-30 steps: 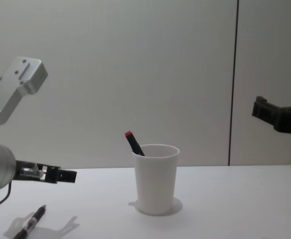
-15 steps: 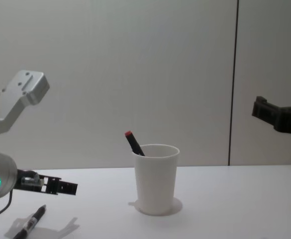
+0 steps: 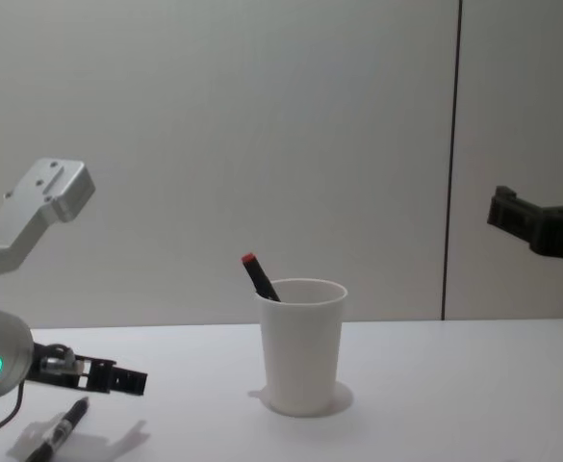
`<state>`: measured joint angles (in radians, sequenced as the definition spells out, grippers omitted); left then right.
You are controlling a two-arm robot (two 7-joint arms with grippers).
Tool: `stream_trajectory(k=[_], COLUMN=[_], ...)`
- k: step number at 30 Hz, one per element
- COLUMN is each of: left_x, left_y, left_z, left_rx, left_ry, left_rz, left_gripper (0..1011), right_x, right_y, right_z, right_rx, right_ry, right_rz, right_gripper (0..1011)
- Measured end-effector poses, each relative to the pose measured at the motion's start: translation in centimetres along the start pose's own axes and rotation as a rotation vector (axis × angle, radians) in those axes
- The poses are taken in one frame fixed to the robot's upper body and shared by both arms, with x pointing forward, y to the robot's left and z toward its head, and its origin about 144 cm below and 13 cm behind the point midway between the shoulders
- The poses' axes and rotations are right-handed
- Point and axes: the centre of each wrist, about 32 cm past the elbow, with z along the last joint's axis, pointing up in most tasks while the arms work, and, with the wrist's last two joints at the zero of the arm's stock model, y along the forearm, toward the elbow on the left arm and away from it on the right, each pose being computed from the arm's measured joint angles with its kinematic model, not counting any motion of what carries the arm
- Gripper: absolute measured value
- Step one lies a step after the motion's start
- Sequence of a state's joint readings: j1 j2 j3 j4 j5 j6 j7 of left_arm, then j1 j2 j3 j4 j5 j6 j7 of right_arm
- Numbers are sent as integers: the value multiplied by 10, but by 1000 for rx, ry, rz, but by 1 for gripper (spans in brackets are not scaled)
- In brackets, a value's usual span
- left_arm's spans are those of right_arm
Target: Place the pen into the pen holder.
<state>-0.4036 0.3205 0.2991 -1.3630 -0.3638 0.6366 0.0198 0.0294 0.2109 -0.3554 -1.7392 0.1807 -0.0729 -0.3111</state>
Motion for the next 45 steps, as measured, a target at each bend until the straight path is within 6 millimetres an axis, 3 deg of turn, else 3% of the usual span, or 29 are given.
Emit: stream_trajectory(k=[26,30,37,40,41,44,45], left_x=[16,17,18,18,18,18,18], left_y=[-14,-15,-18,-18,-19,-19,-20], left_z=[-9,-10,-10,-10,-10,-10,-9], left_rx=[43,48,54,55,56,58,59], left_ry=[72,82,92,94,95,95,96], left_rz=[32,34,37,39,40,42,43], left_gripper=[994,925,702,669,564,503,439], right_x=[0,0,0,0,0,0,0], right_y=[0,0,0,0,0,0,0], right_z=[0,0,0,0,0,0,0], right_rx=[0,0,0,0,0,0,0], right_ry=[0,0,0,0,0,0,0], right_rz=[0,0,0,0,0,0,0], right_gripper=[1002,1002,1002,1002,1002,1002,1002])
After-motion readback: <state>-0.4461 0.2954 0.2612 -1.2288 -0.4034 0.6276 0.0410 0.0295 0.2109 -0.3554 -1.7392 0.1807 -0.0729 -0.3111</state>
